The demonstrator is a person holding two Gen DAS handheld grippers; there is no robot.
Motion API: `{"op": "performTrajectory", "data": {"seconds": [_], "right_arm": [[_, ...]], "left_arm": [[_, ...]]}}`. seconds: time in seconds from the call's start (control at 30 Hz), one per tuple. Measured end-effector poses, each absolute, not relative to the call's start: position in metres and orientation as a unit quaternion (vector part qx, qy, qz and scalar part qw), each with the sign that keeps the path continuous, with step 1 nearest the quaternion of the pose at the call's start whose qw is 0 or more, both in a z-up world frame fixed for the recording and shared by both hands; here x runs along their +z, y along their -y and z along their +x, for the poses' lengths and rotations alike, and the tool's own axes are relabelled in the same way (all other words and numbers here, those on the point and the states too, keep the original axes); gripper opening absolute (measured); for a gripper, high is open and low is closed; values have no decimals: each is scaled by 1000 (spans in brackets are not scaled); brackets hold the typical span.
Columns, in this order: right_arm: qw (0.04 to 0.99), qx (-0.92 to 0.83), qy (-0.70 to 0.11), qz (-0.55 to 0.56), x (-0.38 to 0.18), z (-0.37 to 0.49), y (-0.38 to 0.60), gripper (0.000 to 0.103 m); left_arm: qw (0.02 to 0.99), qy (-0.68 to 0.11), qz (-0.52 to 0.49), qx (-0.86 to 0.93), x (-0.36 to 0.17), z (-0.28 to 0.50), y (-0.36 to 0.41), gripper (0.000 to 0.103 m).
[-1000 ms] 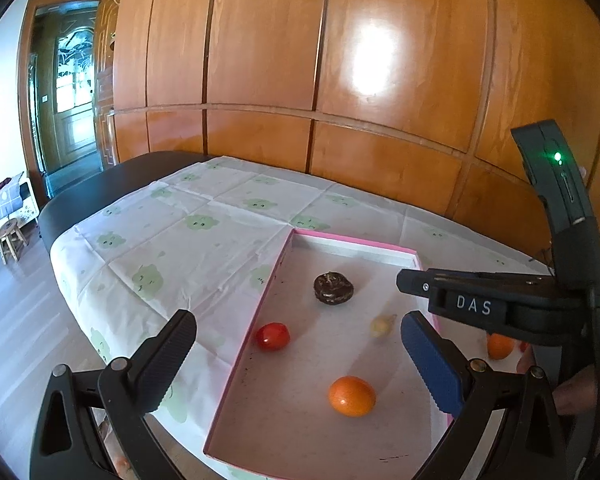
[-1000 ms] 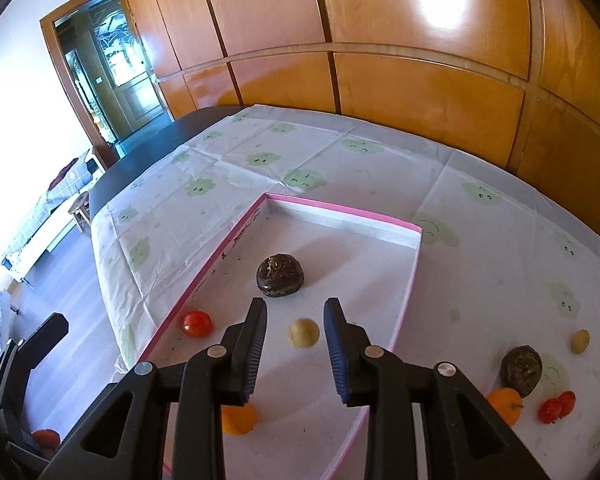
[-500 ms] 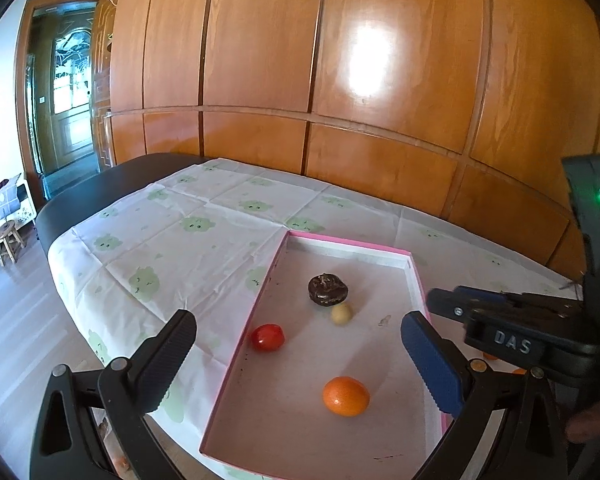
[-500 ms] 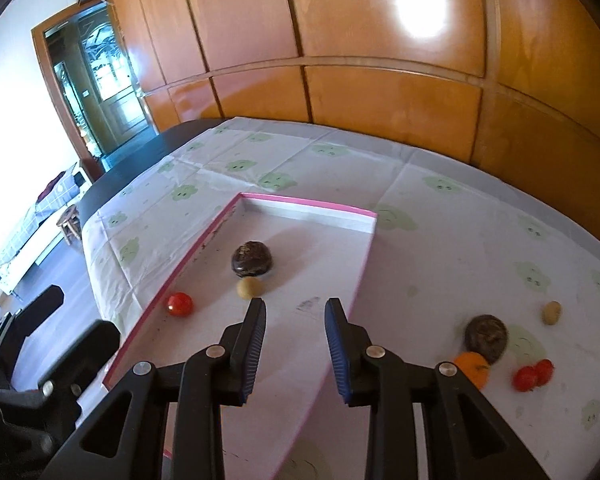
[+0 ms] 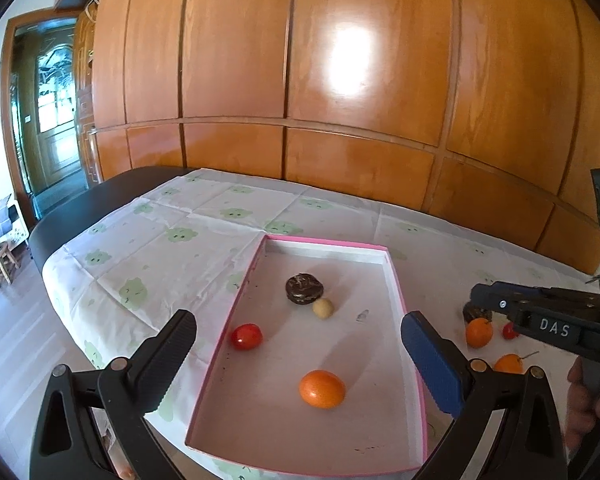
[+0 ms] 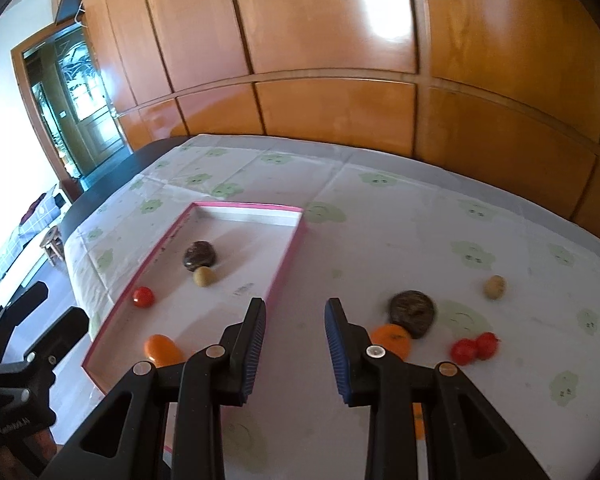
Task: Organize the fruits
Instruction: 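Withdraw the right tool from the tray toward the loose fruits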
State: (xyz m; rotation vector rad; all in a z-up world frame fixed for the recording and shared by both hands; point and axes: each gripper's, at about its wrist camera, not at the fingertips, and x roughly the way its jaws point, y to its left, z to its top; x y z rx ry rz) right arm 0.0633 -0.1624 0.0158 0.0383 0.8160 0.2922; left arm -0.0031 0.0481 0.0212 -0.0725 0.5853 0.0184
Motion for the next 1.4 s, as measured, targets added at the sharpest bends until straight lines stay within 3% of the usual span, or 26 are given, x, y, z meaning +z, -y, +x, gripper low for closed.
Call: {"op": "performTrajectory", "data": {"seconds": [0.47, 0.8, 1.4], "right_arm": [[917, 12, -397, 26, 24, 60, 301, 31], [890, -88, -436, 103, -18, 67, 393, 31], [895, -62, -420, 137, -8, 66, 394, 31]], "left_arm": [[955, -286, -26, -74, 28, -3, -9, 103], [944, -309, 0, -113, 28, 8, 31, 103], [895, -409, 69, -167, -15, 59, 116, 100]]}}
